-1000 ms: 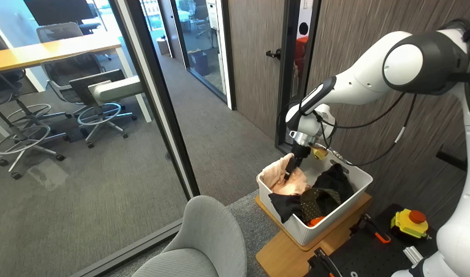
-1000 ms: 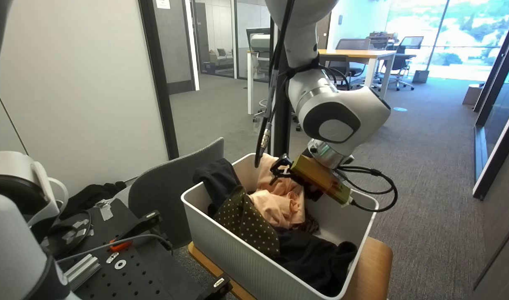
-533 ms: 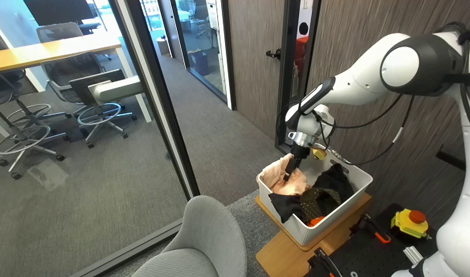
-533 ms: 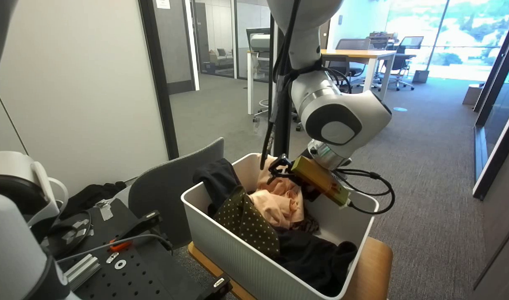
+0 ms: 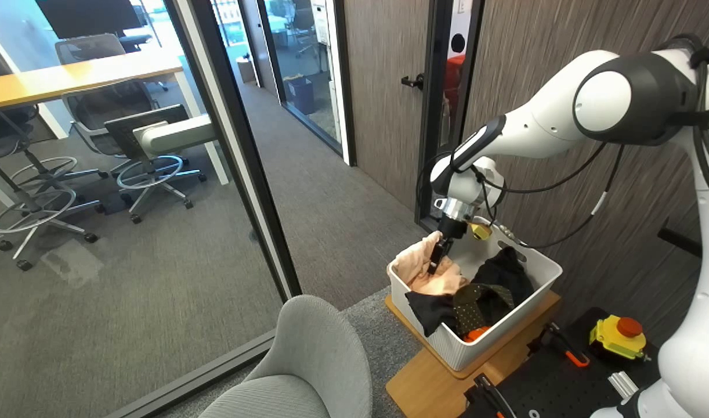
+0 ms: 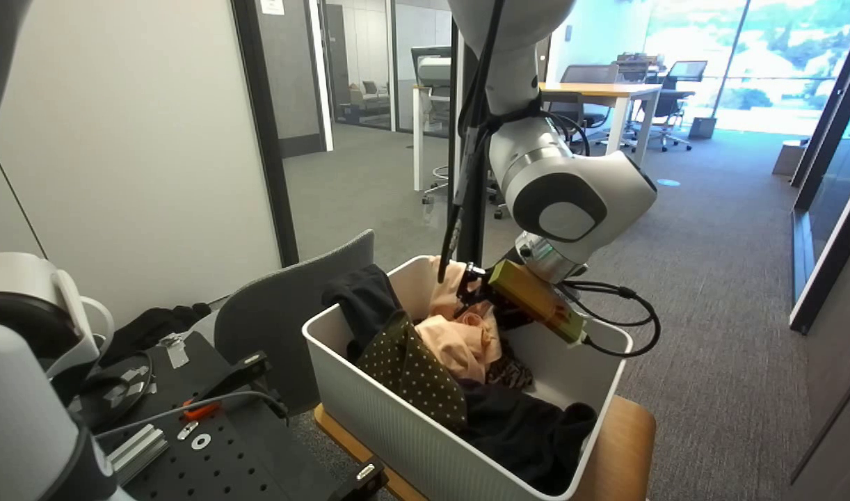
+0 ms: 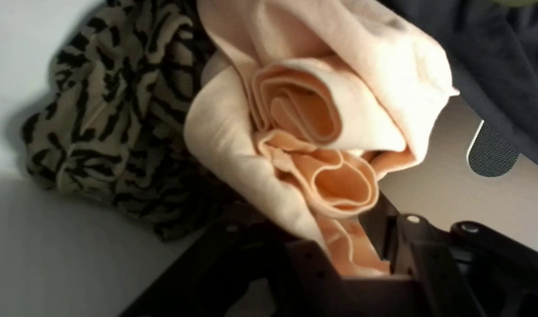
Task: Remove the shirt from the white bin and hang it on the chair
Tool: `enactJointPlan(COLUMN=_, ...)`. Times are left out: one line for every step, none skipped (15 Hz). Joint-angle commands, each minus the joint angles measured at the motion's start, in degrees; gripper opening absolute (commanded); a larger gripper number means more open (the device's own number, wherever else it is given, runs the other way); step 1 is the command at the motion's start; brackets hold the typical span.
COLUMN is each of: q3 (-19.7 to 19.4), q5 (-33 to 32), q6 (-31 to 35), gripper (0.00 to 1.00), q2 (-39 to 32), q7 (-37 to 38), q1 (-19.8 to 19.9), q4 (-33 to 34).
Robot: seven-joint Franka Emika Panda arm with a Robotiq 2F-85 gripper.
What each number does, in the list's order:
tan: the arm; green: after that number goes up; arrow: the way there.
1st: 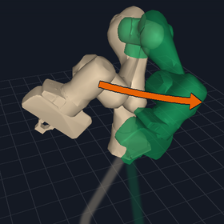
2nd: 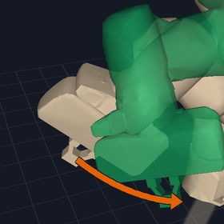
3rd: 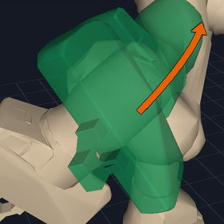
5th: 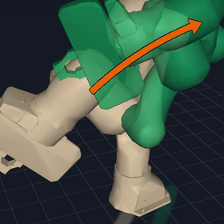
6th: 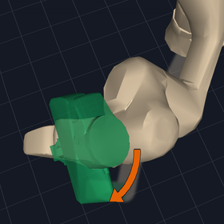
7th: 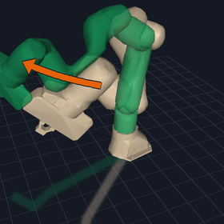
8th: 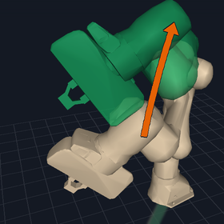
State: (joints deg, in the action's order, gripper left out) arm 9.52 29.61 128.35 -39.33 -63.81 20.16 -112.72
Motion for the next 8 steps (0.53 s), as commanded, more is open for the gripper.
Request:
enactJointPlan(q3=0.37, q5=1.47, q6=-1.84, gripper=0.13, q2=-1.09, q7=-1.74, q1=0.47, q4=2.28)
enactJointPlan(q3=0.37, q5=1.47, q6=-1.85, gripper=0.10, q2=-1.14, q7=-1.82, q1=0.47, q4=2.34)
enactJointPlan(q3=0.36, q5=1.46, q6=-1.89, gripper=0.08, q2=-1.21, q7=-1.91, q1=0.48, q4=2.43)
enactJointPlan(q3=0.38, q5=1.48, q6=-1.94, gripper=0.07, q2=-1.28, q7=-2.03, q1=0.51, q4=2.54)
enactJointPlan(q3=0.51, q5=1.61, q6=-2.17, gripper=0.05, q2=-1.37, q7=-2.34, q1=0.66, q4=2.68)
enactJointPlan(q3=0.73, q5=1.90, q6=-2.72, gripper=0.09, q2=-1.38, q7=-2.74, q1=0.95, q4=2.79)
enactJointPlan(q3=1.06, q5=2.45, q6=-3.85, gripper=0.10, q2=-1.38, q7=-3.49, q1=1.47, q4=3.00)
enactJointPlan(q3=1.24, q5=3.20, q6=-4.99, gripper=0.10, q2=-1.33, q7=-4.30, q1=1.85, q4=3.19)
